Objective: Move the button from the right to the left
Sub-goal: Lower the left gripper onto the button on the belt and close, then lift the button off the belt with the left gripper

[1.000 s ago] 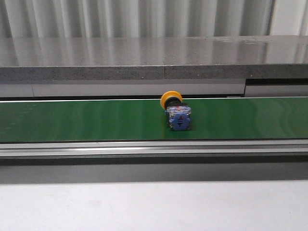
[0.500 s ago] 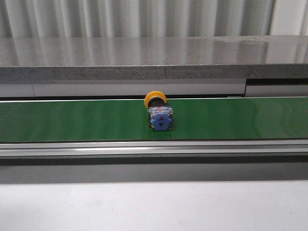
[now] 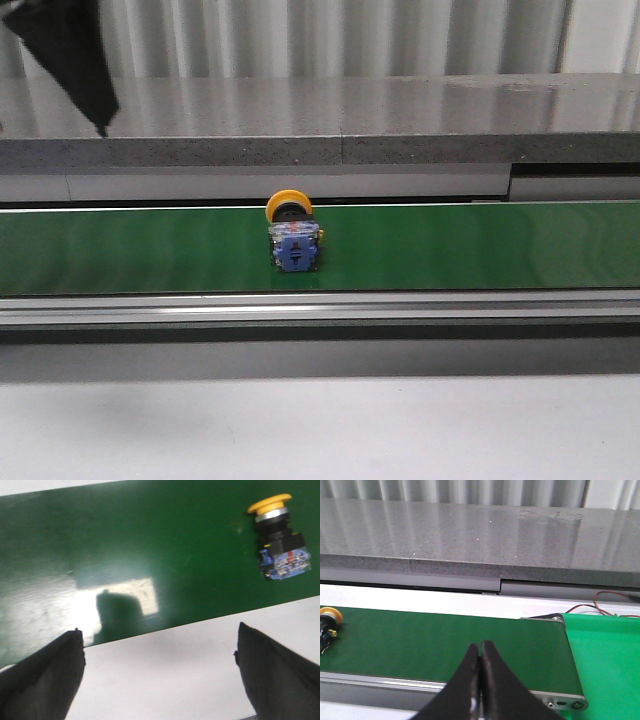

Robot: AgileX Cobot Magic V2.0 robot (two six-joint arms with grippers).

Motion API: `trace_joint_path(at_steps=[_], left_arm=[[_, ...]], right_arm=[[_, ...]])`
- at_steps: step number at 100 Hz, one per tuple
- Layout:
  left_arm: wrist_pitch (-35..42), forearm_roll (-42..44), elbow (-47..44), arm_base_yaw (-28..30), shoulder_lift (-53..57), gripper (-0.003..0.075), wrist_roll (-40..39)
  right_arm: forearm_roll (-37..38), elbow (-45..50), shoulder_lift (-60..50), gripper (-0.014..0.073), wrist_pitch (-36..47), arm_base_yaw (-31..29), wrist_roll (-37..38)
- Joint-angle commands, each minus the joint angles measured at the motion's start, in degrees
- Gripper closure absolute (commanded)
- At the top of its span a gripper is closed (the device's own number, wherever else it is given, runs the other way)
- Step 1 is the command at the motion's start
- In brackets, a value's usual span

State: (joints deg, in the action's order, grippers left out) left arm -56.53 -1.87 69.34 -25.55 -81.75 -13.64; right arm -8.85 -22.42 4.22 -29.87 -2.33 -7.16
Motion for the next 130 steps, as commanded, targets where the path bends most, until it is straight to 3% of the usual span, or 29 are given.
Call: trace_joint_path(at_steps=[1, 46, 93, 110, 130], left_arm=[[1.3, -0.1, 4.2, -3.0, -2.1, 0.0146, -2.3], [-2.4, -6.8, 15.8, -6.9, -15.7, 0.0146, -2.3], [-2.4, -4.6, 16.4, -6.9, -23.2, 0.0168, -4.0], [-1.9, -0.4, 16.4, -6.9, -23.7, 0.0290, -8.1], [-1.4, -0.3, 16.4, -6.9, -23.7, 0.0590, -8.2]], right_arm=[[-0.4, -1.4, 0.7, 0.0659, 4.8, 0.0, -0.5], [-0.4, -1.4, 0.7, 0.0659, 4.8, 0.0, -0.5], [-0.4, -1.4, 0.7, 0.0659, 4.8, 0.0, -0.5], [-0.4, -1.4, 0.7, 0.0659, 4.8, 0.0, -0.5], [-0.4, -1.4, 0.7, 0.0659, 4.8, 0.0, -0.5]])
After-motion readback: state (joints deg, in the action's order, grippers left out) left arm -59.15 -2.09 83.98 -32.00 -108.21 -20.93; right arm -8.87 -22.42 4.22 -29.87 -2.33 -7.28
